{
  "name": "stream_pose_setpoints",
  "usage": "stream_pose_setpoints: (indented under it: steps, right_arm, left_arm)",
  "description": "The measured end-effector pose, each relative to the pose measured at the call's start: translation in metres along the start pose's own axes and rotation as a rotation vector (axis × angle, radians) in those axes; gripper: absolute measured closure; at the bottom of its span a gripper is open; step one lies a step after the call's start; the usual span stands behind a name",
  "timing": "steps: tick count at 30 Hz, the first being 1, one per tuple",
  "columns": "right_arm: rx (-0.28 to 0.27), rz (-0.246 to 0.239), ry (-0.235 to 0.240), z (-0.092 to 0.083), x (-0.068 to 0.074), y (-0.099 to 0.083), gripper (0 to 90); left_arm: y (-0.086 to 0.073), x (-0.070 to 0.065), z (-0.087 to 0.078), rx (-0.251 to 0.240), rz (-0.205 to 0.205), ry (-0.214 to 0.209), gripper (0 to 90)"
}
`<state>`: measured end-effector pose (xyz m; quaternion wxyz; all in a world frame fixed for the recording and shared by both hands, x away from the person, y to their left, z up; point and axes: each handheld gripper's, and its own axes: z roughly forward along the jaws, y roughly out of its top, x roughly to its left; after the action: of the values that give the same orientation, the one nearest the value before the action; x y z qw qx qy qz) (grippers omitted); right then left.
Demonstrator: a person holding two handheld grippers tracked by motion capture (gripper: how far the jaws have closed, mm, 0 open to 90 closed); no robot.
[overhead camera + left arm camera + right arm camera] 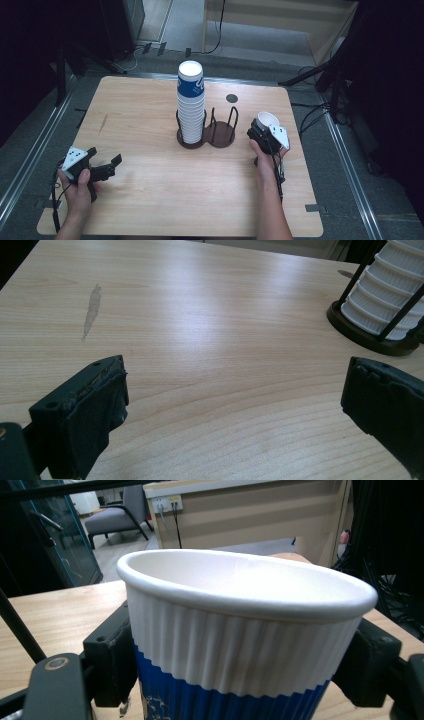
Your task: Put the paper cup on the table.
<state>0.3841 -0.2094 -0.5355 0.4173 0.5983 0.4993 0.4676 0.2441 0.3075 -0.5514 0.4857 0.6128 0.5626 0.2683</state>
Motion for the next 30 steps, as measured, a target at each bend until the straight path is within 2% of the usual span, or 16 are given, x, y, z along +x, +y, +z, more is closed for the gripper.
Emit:
stream_pose_setpoints:
  steps: [8, 21, 27, 29, 30]
  right_arm:
    - [0.028, -0.038, -0.006, 0.0013, 0.0030, -0.0047, 18.5]
    - [0.054, -0.063, 0.006, 0.0012, 0.0032, -0.0059, 15.2]
    - [0.058, -0.057, 0.012, 0.0005, 0.0025, -0.0049, 8.8]
    - [0.073, -0.055, 0.034, -0.0004, 0.0029, -0.0037, 1.0]
    - [0.086, -0.039, 0.049, -0.0014, 0.0034, -0.0030, 0.0]
  left_arm:
    - [0.0001, 0.0007, 0.0001, 0.002, -0.009, 0.002, 0.0]
    - [0.0002, 0.0010, 0.0003, 0.002, -0.014, 0.003, 0.0]
    - [0.0003, 0.0016, 0.0003, 0.004, -0.014, 0.000, 0.0]
    - [0.0003, 0.0015, 0.0004, 0.003, -0.018, 0.001, 0.0]
    - [0.0003, 0.0016, 0.0005, 0.002, -0.018, 0.001, 0.0]
